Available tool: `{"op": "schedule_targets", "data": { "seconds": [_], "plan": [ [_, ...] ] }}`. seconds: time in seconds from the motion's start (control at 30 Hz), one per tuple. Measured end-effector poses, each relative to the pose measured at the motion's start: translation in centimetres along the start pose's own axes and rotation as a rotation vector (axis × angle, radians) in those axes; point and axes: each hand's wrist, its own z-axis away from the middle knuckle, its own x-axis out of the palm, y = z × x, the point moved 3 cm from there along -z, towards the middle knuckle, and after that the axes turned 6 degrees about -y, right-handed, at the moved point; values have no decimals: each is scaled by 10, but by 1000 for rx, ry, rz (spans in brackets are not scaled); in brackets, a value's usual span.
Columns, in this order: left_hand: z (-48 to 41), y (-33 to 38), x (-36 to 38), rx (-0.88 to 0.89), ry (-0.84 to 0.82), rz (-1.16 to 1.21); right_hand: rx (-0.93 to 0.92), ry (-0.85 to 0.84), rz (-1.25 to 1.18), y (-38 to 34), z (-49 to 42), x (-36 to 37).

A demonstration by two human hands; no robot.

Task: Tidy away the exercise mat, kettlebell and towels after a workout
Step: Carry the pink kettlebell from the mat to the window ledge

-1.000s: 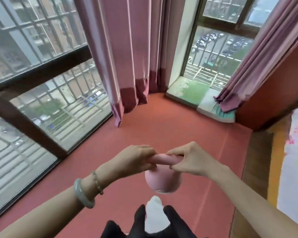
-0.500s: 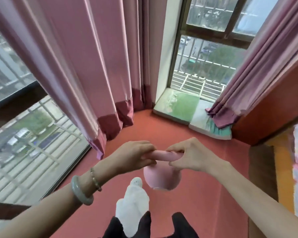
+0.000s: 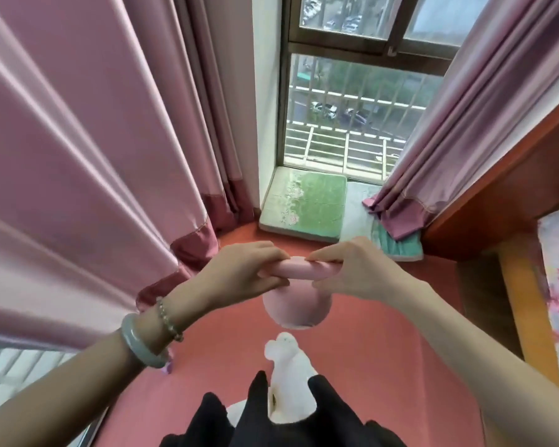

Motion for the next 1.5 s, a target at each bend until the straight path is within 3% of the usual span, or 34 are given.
{"op": "schedule_targets", "data": {
  "seconds": [0.43,0.73,0.93,1.27,1.5],
  "plan": [
    [-224,-147,-48,-24,-145,28,81,-29,-10,89,-221,-101],
    [-370,-223,-74,18,-146,77,119,-3,-54,158,-341,-176],
    [-465,-284,-71,22,-253,152,187,-52,-98,215,-428,-210],
    [-624,-403,-28,-125,-344,183,282,-75,-190,333,-585,-225],
    [-716,-534,80,-293,-281,166,238,-144,-187,454,-737,-172]
  ]
}}
